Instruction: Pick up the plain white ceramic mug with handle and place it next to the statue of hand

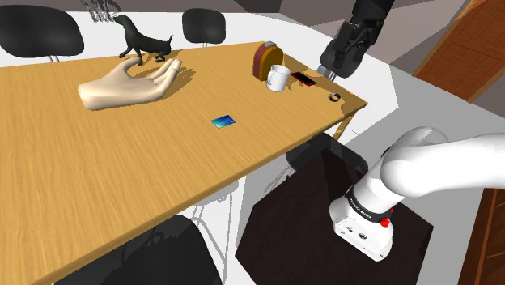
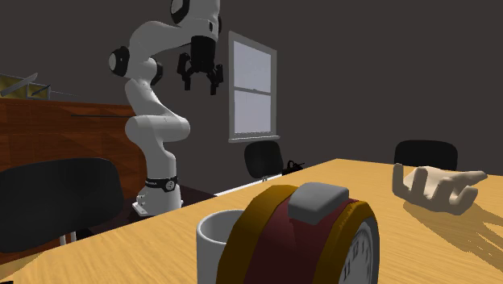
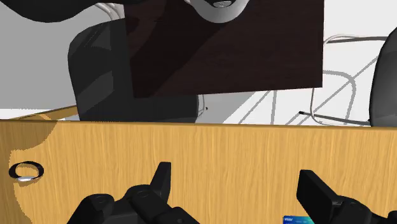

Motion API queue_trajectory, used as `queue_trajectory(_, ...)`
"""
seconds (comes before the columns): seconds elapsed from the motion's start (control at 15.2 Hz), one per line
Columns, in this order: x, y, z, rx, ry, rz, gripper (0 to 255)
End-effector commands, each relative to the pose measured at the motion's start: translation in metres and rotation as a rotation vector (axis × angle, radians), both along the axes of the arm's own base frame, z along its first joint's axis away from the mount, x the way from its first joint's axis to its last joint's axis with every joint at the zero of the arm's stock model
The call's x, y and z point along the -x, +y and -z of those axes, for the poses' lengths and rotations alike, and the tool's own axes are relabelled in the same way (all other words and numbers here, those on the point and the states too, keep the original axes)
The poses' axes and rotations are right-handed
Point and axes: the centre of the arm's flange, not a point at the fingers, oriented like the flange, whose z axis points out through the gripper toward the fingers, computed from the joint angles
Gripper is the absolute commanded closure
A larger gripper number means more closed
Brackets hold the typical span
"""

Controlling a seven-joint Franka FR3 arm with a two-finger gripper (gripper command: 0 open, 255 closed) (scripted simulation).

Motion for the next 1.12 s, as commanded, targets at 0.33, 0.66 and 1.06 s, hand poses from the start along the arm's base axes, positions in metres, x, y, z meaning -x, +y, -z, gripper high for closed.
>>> queue_trajectory(0.33, -0.047, -0.039, 0.026, -0.007, -0.001, 0.002, 0)
queue_trajectory(0.66, -0.094, -0.078, 0.053, -0.015, -0.002, 0.004, 0)
queue_trajectory(1.06, -0.150, -0.125, 0.085, -0.024, -0.003, 0.006, 0)
